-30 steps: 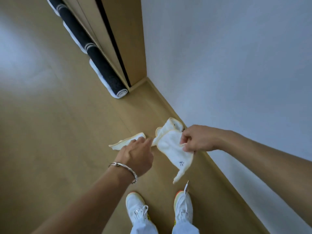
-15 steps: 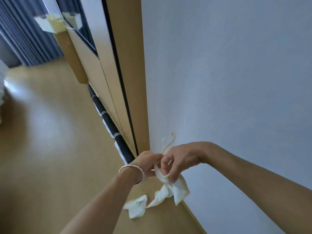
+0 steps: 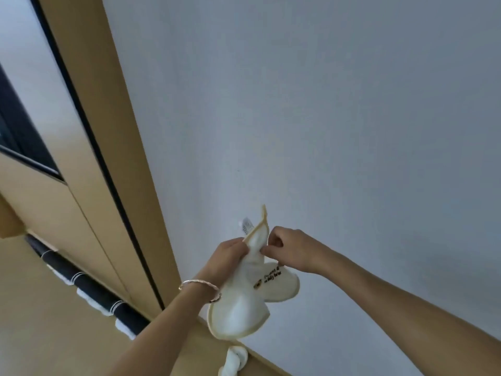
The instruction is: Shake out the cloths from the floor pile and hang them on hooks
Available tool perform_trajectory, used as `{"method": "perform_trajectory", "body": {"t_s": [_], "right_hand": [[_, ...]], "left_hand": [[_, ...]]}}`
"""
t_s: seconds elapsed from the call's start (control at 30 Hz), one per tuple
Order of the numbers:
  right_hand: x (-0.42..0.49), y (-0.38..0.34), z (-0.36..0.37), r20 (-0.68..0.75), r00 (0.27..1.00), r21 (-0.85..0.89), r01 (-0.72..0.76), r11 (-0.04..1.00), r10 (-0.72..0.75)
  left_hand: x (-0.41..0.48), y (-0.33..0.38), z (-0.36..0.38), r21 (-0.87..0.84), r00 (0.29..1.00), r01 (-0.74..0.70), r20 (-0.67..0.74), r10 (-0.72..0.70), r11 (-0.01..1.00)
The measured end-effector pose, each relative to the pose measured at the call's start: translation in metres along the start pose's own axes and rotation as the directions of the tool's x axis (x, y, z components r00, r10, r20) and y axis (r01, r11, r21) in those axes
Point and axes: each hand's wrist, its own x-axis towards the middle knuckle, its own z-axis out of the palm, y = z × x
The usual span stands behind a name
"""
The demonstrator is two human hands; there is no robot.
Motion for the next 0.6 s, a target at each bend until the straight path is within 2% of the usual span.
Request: {"method": "perform_trajectory", "body": {"t_s": [0.07, 0.2, 0.3, 0.4, 0.5, 0.6], "right_hand": [[-0.02, 0.01, 0.002, -0.071, 0.995, 0.101, -0.057, 0.993, 0.065], [-0.068, 0.033, 0.011, -0.133, 0.984, 0.252, -0.081, 0.964, 0.118], [-0.115, 0.053, 0.017, -0.157, 0.964, 0.252, -0.17, 0.953, 0.213], [-0.162, 0.071, 0.013, -0.271, 0.905, 0.298, -0.245, 0.922, 0.328], [-0.207, 0.085, -0.001, -0.406, 0.813, 0.33, -0.297, 0.896, 0.418], [-0.252, 0.104, -0.009, -0.473, 0.747, 0.326, -0.345, 0.88, 0.467]], "left_hand": [[-0.005, 0.001, 0.008, 0.026, 0.994, -0.036, 0.103, 0.033, 0.999], [-0.011, -0.002, 0.034, 0.042, 0.946, -0.09, 0.315, 0.073, 0.995], [-0.014, -0.004, 0.068, 0.051, 0.888, -0.1, 0.455, 0.066, 0.994], [-0.017, -0.004, 0.109, 0.095, 0.832, -0.118, 0.553, 0.047, 0.988], [-0.019, -0.004, 0.155, 0.263, 0.802, -0.282, 0.593, 0.077, 0.923], [-0.022, -0.003, 0.206, 0.335, 0.751, -0.47, 0.638, 0.171, 0.817]]}}
